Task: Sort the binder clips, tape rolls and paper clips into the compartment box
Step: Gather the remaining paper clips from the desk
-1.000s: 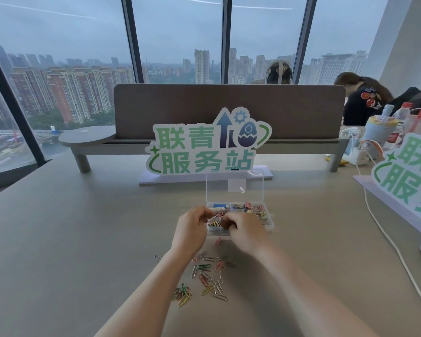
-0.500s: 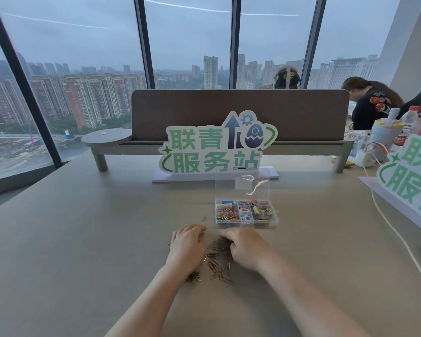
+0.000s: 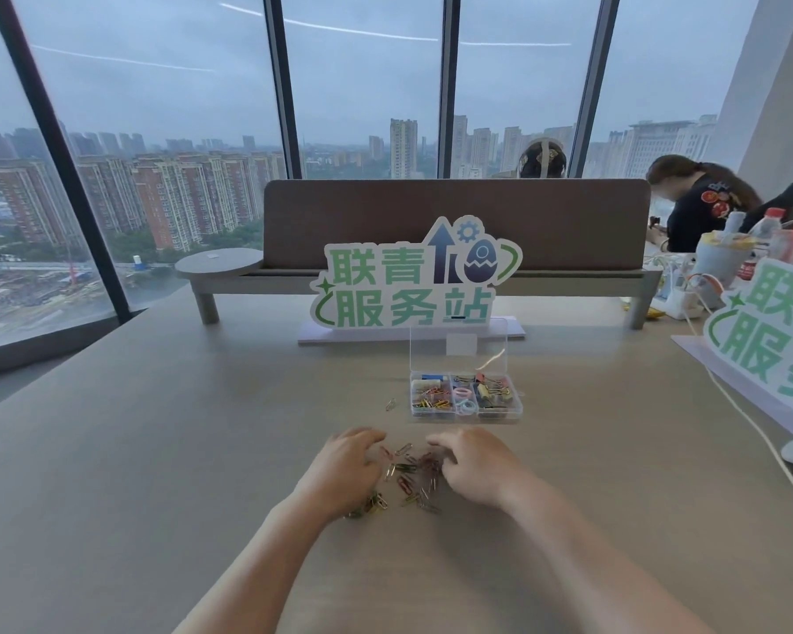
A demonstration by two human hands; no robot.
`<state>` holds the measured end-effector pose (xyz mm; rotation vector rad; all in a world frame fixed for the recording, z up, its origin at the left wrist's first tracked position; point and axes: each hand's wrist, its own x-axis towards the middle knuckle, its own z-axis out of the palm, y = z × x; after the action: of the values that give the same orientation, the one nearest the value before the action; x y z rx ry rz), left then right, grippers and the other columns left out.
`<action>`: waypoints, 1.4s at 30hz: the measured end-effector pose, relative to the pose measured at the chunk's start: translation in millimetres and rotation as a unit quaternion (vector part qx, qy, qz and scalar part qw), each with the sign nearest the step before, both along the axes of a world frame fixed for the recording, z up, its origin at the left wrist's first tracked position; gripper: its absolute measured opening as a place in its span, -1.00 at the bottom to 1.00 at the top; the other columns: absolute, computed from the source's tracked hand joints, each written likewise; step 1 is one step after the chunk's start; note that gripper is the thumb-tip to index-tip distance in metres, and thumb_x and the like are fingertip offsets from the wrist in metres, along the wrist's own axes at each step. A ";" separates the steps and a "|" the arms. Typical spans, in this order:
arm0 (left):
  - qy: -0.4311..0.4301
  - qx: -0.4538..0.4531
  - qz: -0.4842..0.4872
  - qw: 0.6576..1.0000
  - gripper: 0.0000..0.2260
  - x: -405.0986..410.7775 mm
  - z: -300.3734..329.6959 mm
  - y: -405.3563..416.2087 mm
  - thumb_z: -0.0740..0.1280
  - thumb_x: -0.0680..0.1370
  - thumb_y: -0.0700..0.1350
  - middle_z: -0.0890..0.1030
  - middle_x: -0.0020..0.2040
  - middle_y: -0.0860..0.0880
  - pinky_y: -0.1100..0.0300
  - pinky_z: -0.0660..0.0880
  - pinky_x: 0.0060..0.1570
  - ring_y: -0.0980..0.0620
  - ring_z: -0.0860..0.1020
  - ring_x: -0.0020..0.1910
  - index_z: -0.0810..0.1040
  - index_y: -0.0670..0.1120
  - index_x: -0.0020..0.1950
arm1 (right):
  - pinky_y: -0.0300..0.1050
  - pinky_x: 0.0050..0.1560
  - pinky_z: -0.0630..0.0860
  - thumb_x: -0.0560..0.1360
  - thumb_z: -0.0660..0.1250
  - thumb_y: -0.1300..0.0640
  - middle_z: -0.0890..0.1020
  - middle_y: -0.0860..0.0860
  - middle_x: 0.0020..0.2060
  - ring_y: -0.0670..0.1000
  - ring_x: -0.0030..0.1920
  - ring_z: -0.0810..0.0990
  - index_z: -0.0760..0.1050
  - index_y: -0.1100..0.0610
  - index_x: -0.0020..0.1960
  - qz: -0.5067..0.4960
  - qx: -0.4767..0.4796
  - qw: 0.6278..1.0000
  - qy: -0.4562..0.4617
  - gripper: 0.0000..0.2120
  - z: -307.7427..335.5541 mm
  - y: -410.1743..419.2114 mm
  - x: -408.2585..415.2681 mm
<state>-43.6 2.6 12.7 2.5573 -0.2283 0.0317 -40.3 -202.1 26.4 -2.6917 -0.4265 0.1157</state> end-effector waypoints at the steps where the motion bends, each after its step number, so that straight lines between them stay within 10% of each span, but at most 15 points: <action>1: 0.018 0.025 -0.004 1.000 -0.50 -3.8 1.8 6.0 0.20 0.53 -0.08 0.28 0.50 -0.01 0.11 0.14 0.44 -0.02 0.18 0.49 0.29 0.03 0.49 | -0.15 0.24 0.37 0.45 0.20 0.15 0.53 0.08 0.31 0.11 0.37 0.40 0.43 0.06 0.38 0.002 -0.009 1.000 0.012 -0.51 -0.2 -0.4 -1.6; 8: 0.117 0.074 -0.103 0.985 -0.16 -17.0 -1.2 25.3 0.40 0.42 0.09 -0.02 0.58 0.04 0.19 -0.07 0.49 0.11 -0.08 0.55 0.02 -0.01 0.57 | 0.03 0.36 0.31 0.42 0.38 -0.05 0.47 0.07 0.33 0.14 0.34 0.32 0.41 0.17 0.35 0.048 -0.055 0.996 0.051 -0.43 3.9 14.3 -9.4; 18: 0.053 -0.011 -0.105 0.993 -0.47 -16.0 0.5 15.3 0.29 0.49 -0.23 0.45 0.38 0.09 0.37 0.24 0.24 0.12 0.39 0.36 0.35 0.06 0.44 | -0.06 0.32 0.38 0.48 0.27 0.23 0.56 0.06 0.28 0.10 0.30 0.47 0.50 0.11 0.31 0.046 0.016 0.999 0.004 -0.60 -7.5 29.1 3.4; 29: 0.058 0.058 -0.107 0.991 -0.39 -23.9 -11.6 27.2 0.15 0.53 -0.25 0.02 0.58 -0.01 0.27 -0.13 0.46 0.09 -0.05 0.55 0.05 -0.07 0.56 | -0.21 0.51 -0.05 0.59 0.14 0.21 0.19 -0.07 0.54 -0.10 0.55 0.06 0.22 0.03 0.52 0.101 0.001 0.993 0.053 -0.49 -16.5 31.9 6.8; 38: 0.027 -0.045 -0.114 0.992 -0.48 -25.2 -8.9 25.6 0.24 0.52 -0.29 0.41 0.43 0.05 0.39 0.18 0.31 0.10 0.34 0.42 0.33 0.03 0.46 | -0.14 0.40 0.31 0.47 0.26 0.22 0.46 -0.02 0.40 0.01 0.40 0.40 0.34 -0.01 0.46 0.087 0.018 0.995 0.043 -0.44 -1.8 20.2 -4.2; 42: 0.070 -0.002 -0.119 0.990 -0.40 -23.8 -3.7 45.3 0.29 0.46 -0.25 0.26 0.50 0.08 0.34 0.09 0.38 0.13 0.24 0.46 0.30 0.02 0.48 | -0.14 0.45 0.20 0.40 0.44 0.04 0.32 -0.05 0.47 -0.01 0.46 0.25 0.29 0.05 0.49 0.102 -0.057 0.992 0.054 -0.30 5.0 3.3 -3.9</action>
<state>-67.4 47.9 9.0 2.4977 -0.4769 -0.2362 -44.2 -198.8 31.4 -2.7293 -0.6784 0.3526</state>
